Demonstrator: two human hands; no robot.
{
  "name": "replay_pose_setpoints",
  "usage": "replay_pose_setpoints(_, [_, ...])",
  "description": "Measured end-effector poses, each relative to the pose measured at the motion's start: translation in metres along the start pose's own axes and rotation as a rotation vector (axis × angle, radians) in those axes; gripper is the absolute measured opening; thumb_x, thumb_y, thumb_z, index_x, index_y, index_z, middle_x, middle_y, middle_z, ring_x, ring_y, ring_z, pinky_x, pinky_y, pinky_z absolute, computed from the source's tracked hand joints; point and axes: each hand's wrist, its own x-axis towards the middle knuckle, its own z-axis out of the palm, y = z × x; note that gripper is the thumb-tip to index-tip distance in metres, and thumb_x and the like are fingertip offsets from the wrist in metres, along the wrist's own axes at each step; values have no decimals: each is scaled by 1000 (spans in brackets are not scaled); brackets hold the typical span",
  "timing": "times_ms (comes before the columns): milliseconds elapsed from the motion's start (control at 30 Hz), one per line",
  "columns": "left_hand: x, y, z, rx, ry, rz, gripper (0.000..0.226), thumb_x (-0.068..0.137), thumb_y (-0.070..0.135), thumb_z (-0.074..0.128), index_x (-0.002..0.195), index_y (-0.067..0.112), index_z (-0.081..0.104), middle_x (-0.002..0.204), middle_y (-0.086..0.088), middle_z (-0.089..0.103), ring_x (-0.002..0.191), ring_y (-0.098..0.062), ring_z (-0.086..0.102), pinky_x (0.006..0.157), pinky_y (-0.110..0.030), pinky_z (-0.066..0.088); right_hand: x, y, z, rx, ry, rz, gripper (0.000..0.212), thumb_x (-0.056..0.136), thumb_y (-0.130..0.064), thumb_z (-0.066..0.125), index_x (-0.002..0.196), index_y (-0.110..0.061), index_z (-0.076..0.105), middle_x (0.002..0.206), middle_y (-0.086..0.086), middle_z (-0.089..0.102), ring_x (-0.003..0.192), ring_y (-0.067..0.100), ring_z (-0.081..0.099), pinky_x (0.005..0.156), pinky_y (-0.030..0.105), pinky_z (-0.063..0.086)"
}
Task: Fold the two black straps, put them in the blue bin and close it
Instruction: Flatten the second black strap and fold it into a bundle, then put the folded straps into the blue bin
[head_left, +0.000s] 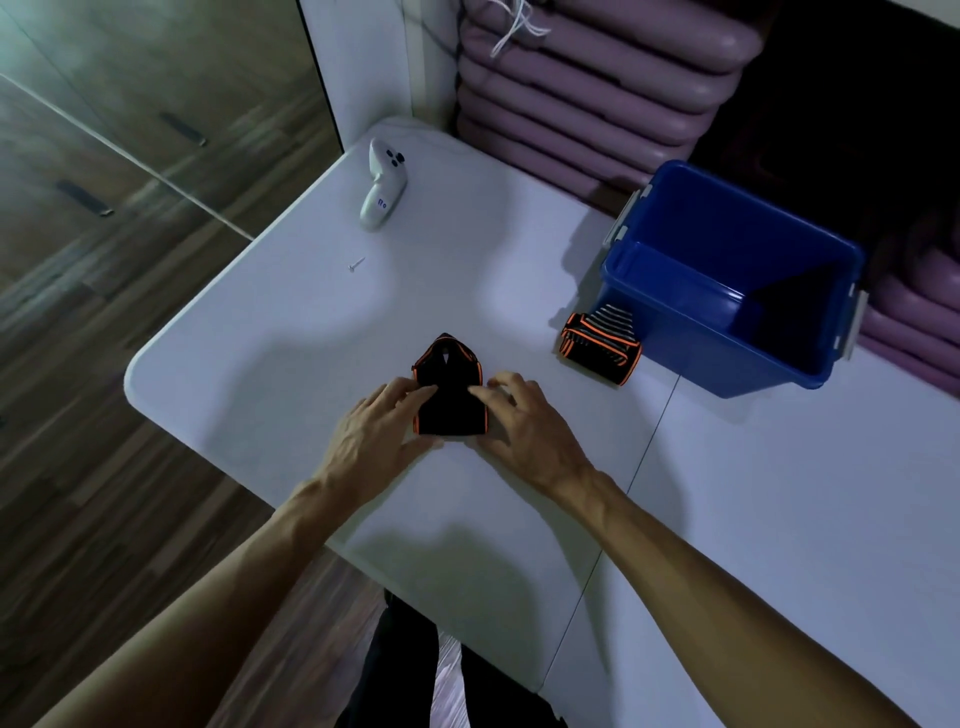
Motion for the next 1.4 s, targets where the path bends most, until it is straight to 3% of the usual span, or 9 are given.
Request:
replay_pose_setpoints(267, [22,2,-14,-408,-12,-415,33,84,51,62,95,20,67,82,9,68,79,-11,63,63,-13,41,22,4,-12,311,-183,205,50,95,-52,49,108,-6,64,116,3,50,107,19,49,90,30,43])
replay_pose_setpoints(400, [39,-3,-10,-531,-83,-664,45,77,52,71,106,22,56,87,4,68,83,-13,62,67,-25,44,28,-4,-16,526,-125,343,35,93,-42,59,116,-15,56,112,-1,58,97,13,59,82,27,46])
replay_pose_setpoints(467, [44,-10,-11,-557,-168,-603,54,77,54,69,118,22,57,99,0,64,91,-18,62,78,-30,48,30,-7,-22,634,-148,371,47,92,-37,63,133,-20,46,124,-1,57,107,13,58,87,25,46])
replay_pose_setpoints(567, [45,-6,-23,-675,-312,-490,33,86,38,67,112,19,66,96,-5,67,86,-22,64,74,-32,52,31,-9,-30,615,-240,355,60,91,-32,66,144,-17,41,136,3,53,110,15,56,89,28,46])
replay_pose_setpoints(700, [36,6,-25,-719,-312,-370,31,81,23,75,109,18,64,104,-2,68,95,-7,65,77,-17,51,12,-8,-33,579,-244,316,41,82,-22,73,122,-15,62,115,6,54,98,15,58,83,17,47])
replay_pose_setpoints(800, [29,27,-17,-659,-211,-219,38,71,33,77,105,23,61,104,3,62,95,10,58,74,-3,42,-17,-3,-29,564,-145,312,46,80,-24,77,122,-18,62,111,-1,51,99,8,55,83,16,46])
replay_pose_setpoints(900, [36,57,-10,-697,-159,-45,38,73,27,74,107,16,62,108,1,59,103,-4,58,79,-19,55,-46,4,-41,586,-27,366,38,80,-25,77,113,-23,58,112,-7,59,102,7,58,81,24,51])
replay_pose_setpoints(1067, [93,112,-22,-671,-138,220,35,81,17,70,113,8,60,114,-2,57,108,-18,59,89,-33,55,-71,22,-101,536,207,438,35,80,-27,78,97,-43,52,100,-29,57,96,-7,54,75,16,45])
replay_pose_setpoints(1400, [203,181,-53,-588,-29,399,37,87,25,67,121,17,56,122,5,54,111,-9,55,96,-28,50,-55,65,-202,216,455,432,35,83,-26,75,110,-17,56,105,1,61,97,13,47,73,5,36])
